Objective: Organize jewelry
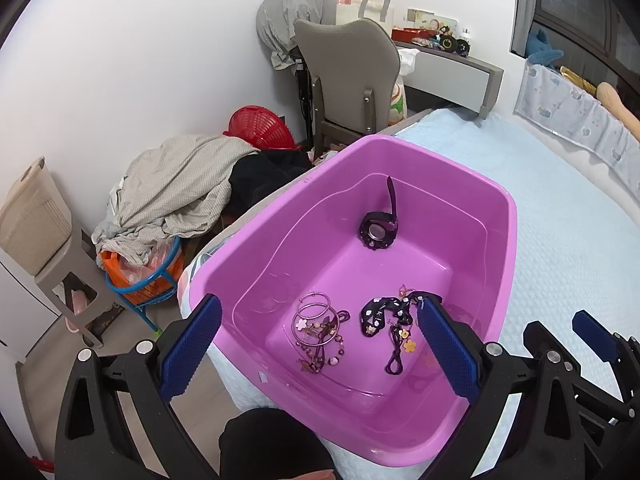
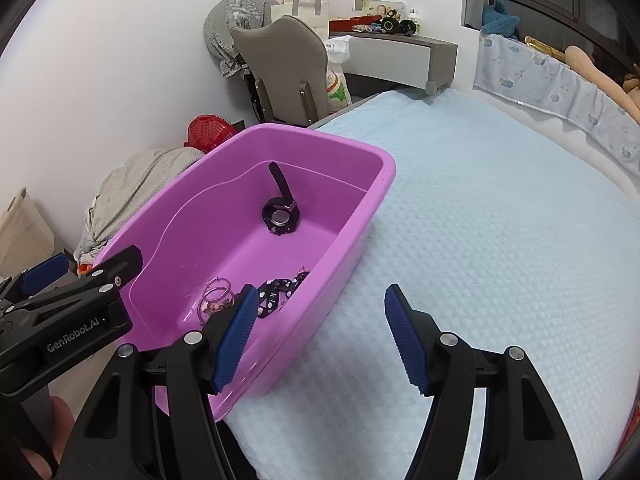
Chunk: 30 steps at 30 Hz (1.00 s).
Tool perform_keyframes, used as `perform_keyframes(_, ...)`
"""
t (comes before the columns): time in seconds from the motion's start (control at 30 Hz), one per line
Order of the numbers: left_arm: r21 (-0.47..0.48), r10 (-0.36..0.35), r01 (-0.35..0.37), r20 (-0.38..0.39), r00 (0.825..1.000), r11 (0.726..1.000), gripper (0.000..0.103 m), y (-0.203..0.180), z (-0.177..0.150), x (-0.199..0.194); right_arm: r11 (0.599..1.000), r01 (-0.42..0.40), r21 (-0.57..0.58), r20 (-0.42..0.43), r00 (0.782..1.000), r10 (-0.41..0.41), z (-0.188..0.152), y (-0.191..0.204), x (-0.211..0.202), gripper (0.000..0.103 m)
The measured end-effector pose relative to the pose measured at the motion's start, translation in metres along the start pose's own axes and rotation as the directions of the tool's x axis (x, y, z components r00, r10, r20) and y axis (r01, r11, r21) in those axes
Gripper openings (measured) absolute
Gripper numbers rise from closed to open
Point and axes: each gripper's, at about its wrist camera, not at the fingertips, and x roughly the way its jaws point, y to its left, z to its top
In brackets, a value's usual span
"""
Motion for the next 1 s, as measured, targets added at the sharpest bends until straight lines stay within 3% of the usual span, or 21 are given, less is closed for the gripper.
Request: perform_keyframes(1.0,0.003,0.000,0.000,0.004,1.000,1.000,0.097,-0.0002,0.0002,-0.0037,1.000,0.003,-0.002,0.010,1.000,-0.003,0.0004,0.0005,-0.0088,0.063)
